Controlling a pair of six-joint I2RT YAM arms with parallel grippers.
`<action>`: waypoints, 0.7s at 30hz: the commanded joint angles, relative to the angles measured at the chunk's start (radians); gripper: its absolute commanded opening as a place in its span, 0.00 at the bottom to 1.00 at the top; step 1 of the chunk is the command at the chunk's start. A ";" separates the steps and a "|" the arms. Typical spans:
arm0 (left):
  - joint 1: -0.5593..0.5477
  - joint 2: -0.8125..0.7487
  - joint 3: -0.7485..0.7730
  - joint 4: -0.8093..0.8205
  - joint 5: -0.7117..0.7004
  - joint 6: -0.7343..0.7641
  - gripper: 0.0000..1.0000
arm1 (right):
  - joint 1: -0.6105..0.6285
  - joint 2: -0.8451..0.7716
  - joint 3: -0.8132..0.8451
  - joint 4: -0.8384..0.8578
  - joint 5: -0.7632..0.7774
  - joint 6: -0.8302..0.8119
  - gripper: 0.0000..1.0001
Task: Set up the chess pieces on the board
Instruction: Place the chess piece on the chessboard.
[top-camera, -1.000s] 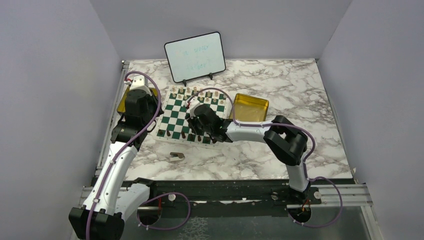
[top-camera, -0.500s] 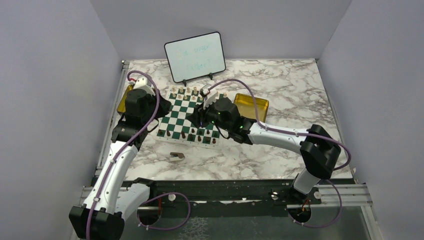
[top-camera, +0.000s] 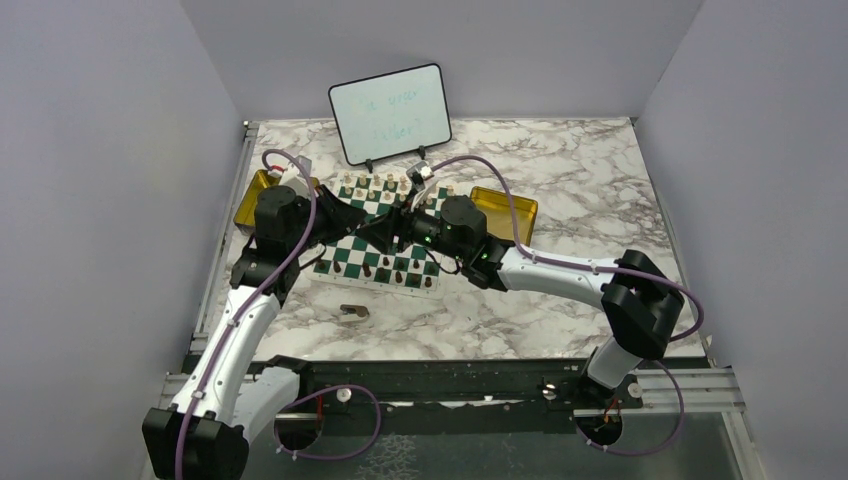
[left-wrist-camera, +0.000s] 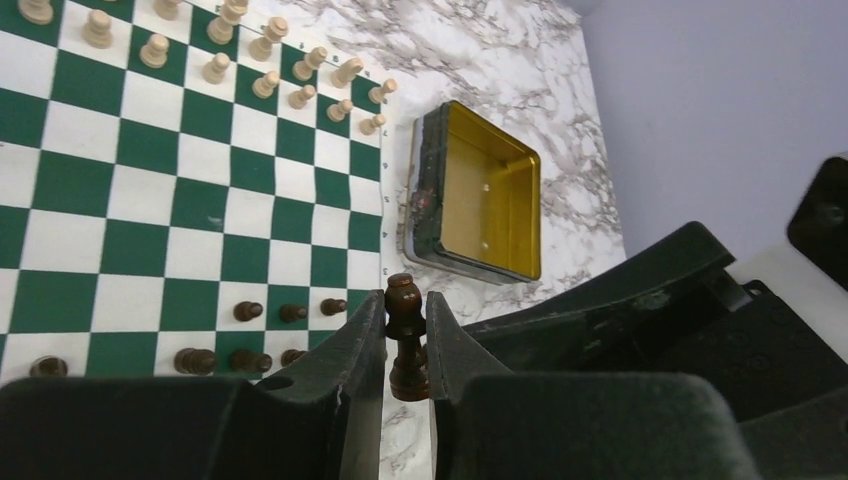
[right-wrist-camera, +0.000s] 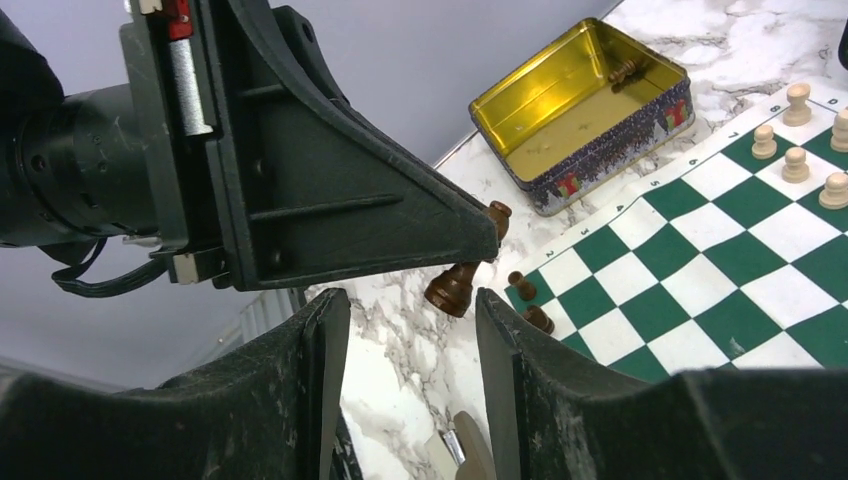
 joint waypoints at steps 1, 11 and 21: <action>-0.003 -0.029 -0.005 0.088 0.094 -0.075 0.16 | 0.001 -0.012 0.012 0.034 0.017 0.040 0.53; -0.003 -0.018 -0.004 0.128 0.182 -0.129 0.17 | 0.001 -0.025 -0.015 0.067 0.047 -0.030 0.21; -0.003 0.010 0.064 -0.003 0.256 -0.023 0.56 | 0.001 -0.122 -0.199 0.193 -0.086 -0.368 0.01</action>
